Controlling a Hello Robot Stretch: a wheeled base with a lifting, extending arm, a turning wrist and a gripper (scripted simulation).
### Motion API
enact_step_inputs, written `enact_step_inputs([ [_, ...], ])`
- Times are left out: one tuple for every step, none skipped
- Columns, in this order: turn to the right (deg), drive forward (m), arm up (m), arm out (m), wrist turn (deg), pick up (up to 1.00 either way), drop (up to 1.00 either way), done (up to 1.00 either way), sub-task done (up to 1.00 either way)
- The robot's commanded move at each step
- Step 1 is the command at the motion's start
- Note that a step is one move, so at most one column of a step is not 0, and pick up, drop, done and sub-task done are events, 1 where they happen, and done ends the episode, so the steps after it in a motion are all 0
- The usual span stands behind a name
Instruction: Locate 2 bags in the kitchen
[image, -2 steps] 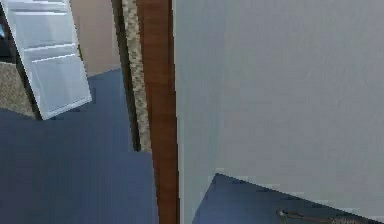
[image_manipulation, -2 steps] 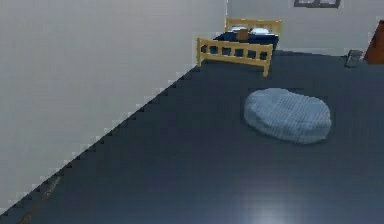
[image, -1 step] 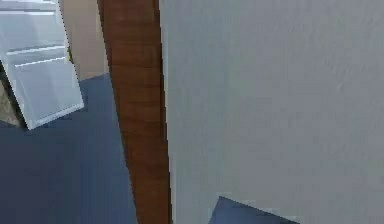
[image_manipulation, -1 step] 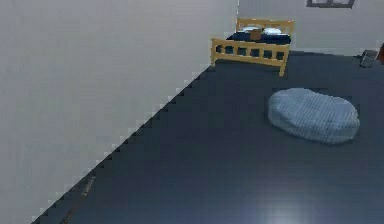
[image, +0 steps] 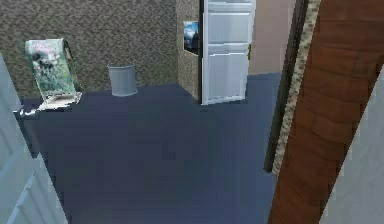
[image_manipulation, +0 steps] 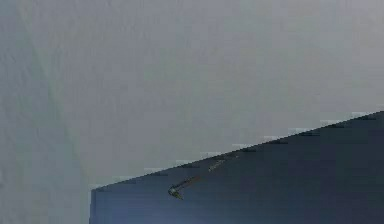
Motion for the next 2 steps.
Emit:
enact_step_inputs([
  [-15.0, 0.0, 0.0, 0.0, 0.0, 0.0, 0.0, 0.0, 0.0],
  [0.0, 0.45, 0.0, 0.0, 0.0, 0.0, 0.0, 0.0, 0.0],
])
